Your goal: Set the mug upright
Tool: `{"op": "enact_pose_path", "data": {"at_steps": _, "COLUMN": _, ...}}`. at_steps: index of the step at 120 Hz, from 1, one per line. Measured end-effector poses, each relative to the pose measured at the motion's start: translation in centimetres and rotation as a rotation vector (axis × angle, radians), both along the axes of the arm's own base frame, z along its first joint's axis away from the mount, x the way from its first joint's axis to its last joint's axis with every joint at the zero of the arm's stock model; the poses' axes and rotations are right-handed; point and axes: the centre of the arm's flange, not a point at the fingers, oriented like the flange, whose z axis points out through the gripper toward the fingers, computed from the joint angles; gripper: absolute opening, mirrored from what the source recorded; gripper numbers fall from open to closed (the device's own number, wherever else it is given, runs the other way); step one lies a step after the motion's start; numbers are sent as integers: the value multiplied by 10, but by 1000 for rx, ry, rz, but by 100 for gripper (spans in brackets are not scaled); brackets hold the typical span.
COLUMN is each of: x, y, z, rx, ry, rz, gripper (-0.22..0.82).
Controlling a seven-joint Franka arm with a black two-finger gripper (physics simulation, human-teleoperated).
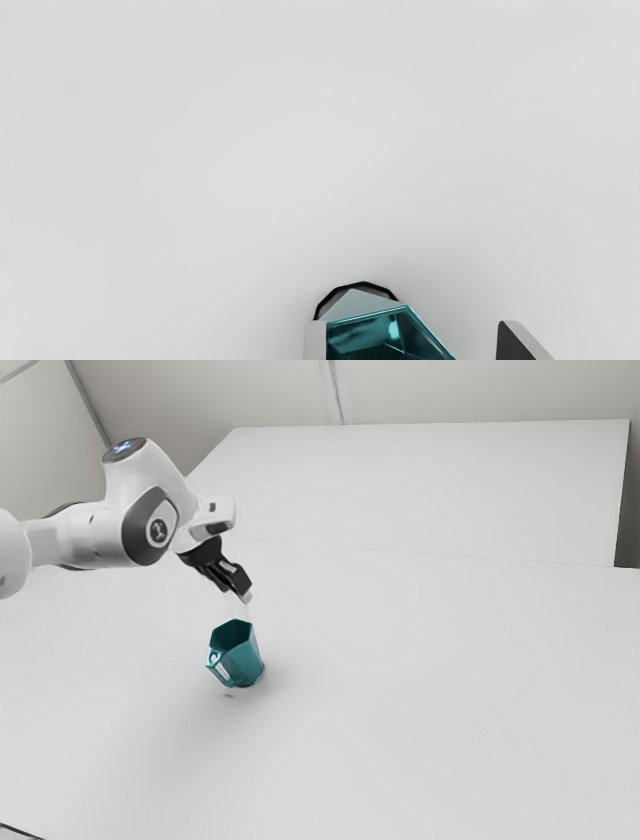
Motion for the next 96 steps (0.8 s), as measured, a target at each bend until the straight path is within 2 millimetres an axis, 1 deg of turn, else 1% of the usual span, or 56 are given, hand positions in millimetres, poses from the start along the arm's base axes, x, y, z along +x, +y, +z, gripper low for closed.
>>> {"op": "enact_pose_path", "data": {"at_steps": 4, "x": 3, "y": 2, "z": 11, "rx": 8, "ry": -8, "rz": -4, "gripper": 34}}
{"op": "enact_pose_path", "data": {"at_steps": 11, "x": 6, "y": 5, "z": 24, "rx": 17, "ry": -11, "rz": -6, "gripper": 39}}
{"op": "enact_pose_path", "data": {"at_steps": 26, "x": 11, "y": 15, "z": 58, "rx": 39, "ry": -34, "rz": -6, "gripper": 47}}
{"op": "enact_pose_path", "data": {"at_steps": 42, "x": 20, "y": 15, "z": 103, "rx": 74, "ry": -66, "rz": -17, "gripper": 52}}
{"op": "enact_pose_path", "data": {"at_steps": 55, "x": 22, "y": 13, "z": 129, "rx": 103, "ry": -71, "rz": -24, "gripper": 54}}
{"op": "enact_pose_path", "data": {"at_steps": 67, "x": 21, "y": 16, "z": 148, "rx": 124, "ry": -68, "rz": -11, "gripper": 56}}
{"op": "enact_pose_path", "data": {"at_steps": 81, "x": 17, "y": 30, "z": 168, "rx": 145, "ry": -55, "rz": 33, "gripper": 57}}
{"op": "enact_pose_path", "data": {"at_steps": 96, "x": 12, "y": 40, "z": 174, "rx": 160, "ry": -24, "rz": 73, "gripper": 57}}
